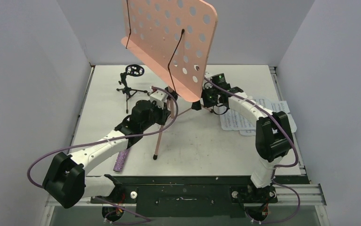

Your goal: Set up the instrument practice props

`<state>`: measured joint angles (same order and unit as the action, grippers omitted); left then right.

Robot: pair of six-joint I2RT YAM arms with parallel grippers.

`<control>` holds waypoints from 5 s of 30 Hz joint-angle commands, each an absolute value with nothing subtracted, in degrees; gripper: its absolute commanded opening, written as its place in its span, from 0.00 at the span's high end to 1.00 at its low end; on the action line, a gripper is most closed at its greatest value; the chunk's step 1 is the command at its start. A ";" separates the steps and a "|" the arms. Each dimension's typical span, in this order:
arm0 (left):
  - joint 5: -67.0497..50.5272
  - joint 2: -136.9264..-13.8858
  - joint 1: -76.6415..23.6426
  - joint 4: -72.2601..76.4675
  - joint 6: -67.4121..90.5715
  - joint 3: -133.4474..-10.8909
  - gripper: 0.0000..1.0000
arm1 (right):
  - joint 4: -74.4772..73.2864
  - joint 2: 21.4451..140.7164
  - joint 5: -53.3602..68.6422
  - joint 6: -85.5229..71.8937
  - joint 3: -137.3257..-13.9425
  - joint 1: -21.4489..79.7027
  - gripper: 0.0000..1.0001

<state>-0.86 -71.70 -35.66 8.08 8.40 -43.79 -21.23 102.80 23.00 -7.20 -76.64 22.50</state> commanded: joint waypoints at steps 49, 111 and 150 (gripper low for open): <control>-0.39 -100.59 -48.03 26.50 35.50 -72.10 1.00 | -15.34 122.43 27.83 -21.75 -105.81 10.11 0.16; -0.43 -92.00 -51.37 26.59 26.65 -63.91 0.03 | -16.56 93.96 26.56 -23.56 -77.39 -3.56 0.01; 16.27 -51.56 -34.46 4.82 44.86 -32.38 0.04 | -24.09 77.87 17.20 -41.56 -44.50 -13.14 0.05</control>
<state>18.68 -54.33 -36.56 0.71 37.01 -34.22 -26.22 79.26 14.44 -39.40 -45.89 -11.55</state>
